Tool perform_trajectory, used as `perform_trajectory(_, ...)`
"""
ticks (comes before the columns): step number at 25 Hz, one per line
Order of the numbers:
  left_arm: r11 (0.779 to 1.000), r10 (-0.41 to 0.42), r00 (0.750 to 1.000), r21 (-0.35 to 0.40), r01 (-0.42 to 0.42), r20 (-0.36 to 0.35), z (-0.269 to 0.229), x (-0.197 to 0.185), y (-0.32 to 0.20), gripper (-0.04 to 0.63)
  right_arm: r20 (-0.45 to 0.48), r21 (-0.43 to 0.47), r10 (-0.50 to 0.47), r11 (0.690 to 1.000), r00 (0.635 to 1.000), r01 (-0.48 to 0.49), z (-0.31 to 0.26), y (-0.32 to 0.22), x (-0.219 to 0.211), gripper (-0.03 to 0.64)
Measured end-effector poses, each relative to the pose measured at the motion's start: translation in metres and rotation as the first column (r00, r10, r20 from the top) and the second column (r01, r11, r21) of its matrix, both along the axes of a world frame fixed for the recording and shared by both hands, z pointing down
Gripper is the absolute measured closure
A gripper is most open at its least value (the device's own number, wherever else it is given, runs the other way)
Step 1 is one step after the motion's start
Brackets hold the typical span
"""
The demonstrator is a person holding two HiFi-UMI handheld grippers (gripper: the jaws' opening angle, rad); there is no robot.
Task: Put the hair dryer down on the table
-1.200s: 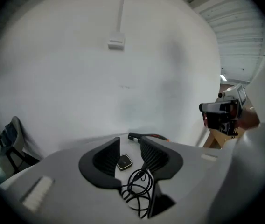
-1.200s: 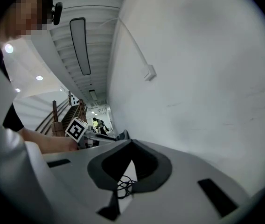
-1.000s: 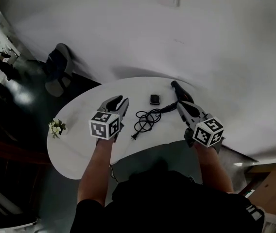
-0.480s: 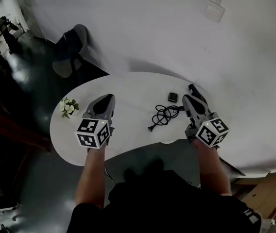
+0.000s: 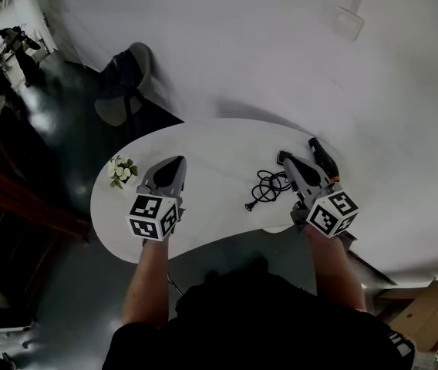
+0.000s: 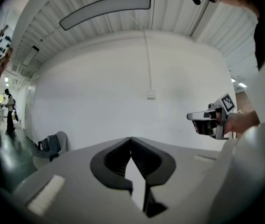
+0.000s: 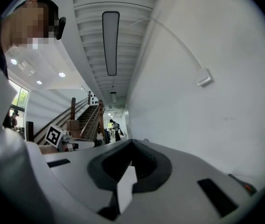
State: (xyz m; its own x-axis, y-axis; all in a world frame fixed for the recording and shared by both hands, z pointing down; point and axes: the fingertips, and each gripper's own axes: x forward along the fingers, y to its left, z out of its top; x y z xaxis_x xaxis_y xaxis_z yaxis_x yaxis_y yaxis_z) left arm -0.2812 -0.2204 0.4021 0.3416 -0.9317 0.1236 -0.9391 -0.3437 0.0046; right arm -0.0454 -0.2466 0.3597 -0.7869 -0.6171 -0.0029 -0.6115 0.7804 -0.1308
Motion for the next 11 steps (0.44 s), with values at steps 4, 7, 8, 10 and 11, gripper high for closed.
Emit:
perform_trajectory(4, 0.999, 0.049, 0.998, 0.011, -0.050, 0.050, -0.008, 0.017, -0.009, 0.583, 0.021, -0.003, -0.023, 1.000, 1.000, 0.023, -0.002, -0.007, 0.006, 0.611)
perform_trajectory(7, 0.999, 0.044, 0.998, 0.020, -0.043, -0.033, -0.020, 0.019, -0.016, 0.584, 0.013, 0.004, -0.025, 1.000, 1.000, 0.025, -0.003, -0.016, 0.013, 0.611)
perform_trajectory(8, 0.999, 0.032, 0.999, 0.021, -0.031, -0.040, -0.021, 0.019, -0.018, 0.584, 0.013, 0.006, -0.026, 1.000, 1.000, 0.026, -0.004, -0.018, 0.015, 0.611)
perform_trajectory(10, 1.000, 0.003, 0.999, 0.021, -0.002, -0.038, -0.022, 0.021, -0.021, 0.584, 0.016, 0.007, -0.029, 1.000, 0.999, 0.029, -0.005, -0.023, 0.020, 0.611)
perform_trajectory(11, 1.000, -0.011, 0.999, 0.020, 0.012, -0.036, -0.022, 0.021, -0.022, 0.584, 0.017, 0.008, -0.031, 1.000, 0.999, 0.030, -0.005, -0.025, 0.022, 0.611)
